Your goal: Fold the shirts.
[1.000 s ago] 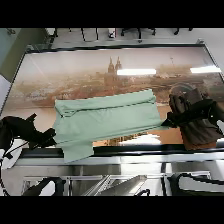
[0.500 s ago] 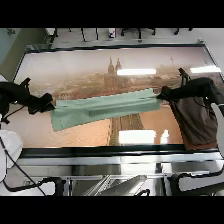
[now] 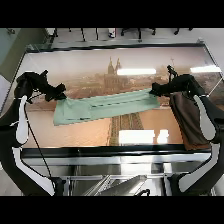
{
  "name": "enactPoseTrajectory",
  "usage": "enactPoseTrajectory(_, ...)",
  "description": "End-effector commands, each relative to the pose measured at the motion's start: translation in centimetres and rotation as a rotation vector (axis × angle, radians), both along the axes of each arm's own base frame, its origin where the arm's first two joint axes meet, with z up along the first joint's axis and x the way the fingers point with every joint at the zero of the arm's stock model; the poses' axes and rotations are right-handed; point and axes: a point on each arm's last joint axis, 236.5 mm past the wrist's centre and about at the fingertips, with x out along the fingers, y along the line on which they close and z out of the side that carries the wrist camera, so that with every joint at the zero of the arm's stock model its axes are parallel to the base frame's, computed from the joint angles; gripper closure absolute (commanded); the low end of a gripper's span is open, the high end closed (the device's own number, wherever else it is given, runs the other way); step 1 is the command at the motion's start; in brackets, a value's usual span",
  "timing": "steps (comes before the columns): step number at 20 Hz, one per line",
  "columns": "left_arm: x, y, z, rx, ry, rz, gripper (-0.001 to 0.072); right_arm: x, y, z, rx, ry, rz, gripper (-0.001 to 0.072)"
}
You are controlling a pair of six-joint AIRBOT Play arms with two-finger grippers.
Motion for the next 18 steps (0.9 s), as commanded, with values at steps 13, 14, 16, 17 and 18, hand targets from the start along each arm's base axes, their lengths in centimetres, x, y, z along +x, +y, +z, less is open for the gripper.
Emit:
enactPoseTrajectory(13,2.4,-5.1,8.7,-0.153,-0.148,-0.064,0.0026,-0.7,-5.7,1.1,-0.052,0.104,-0.014,0.0158)
enactPoseTrajectory(14,2.2,-5.5,9.1,-0.152,-0.155,-0.071,0.0026,-0.8,-5.6,0.4,-0.050,0.117,-0.013,0.0158)
enactPoseTrajectory(16,2.0,-6.1,10.0,-0.153,-0.169,-0.084,0.0026,-0.9,-5.4,-0.9,-0.030,0.146,-0.020,0.0158)
enactPoseTrajectory(17,1.9,-6.6,10.4,-0.153,-0.176,-0.094,0.0026,-0.8,-4.8,-1.3,0.002,0.155,-0.026,0.0158)
enactPoseTrajectory(18,1.8,-7.2,10.8,-0.153,-0.185,-0.105,0.0026,-0.7,-4.2,-1.8,0.040,0.165,-0.033,0.0158)
